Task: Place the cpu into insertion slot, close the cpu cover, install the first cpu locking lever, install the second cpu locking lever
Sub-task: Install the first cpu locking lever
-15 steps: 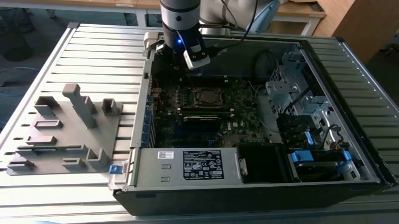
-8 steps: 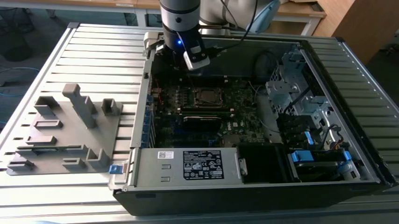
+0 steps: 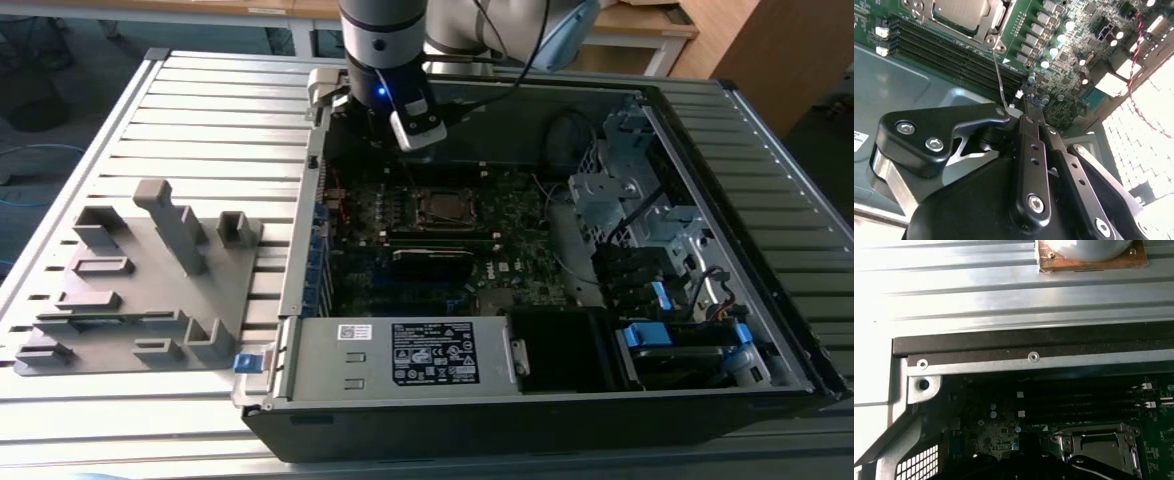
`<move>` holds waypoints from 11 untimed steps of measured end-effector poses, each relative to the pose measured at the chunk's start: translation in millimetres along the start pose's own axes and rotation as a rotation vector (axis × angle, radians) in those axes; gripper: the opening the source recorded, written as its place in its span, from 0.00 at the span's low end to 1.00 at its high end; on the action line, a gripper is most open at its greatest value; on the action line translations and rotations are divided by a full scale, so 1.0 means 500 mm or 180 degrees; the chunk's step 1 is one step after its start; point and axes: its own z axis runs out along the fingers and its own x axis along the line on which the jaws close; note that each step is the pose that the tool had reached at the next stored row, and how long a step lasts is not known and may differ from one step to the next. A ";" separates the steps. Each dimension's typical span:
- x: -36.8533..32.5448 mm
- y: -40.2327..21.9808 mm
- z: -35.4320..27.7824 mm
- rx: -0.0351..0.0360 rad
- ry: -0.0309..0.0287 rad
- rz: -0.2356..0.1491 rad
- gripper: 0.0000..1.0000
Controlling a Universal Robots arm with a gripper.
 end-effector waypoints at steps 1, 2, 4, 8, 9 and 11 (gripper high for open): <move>0.001 0.000 0.000 -0.0041 0.0003 0.0002 0.11; 0.001 0.000 0.000 -0.0061 0.0005 0.0004 0.11; 0.001 0.000 0.000 -0.0065 0.0005 0.0004 0.11; -0.001 -0.001 0.003 -0.0066 0.0005 0.0003 0.11; -0.002 0.000 0.003 -0.0066 0.0005 0.0003 0.11; -0.007 0.000 0.004 -0.0065 0.0005 0.0003 0.11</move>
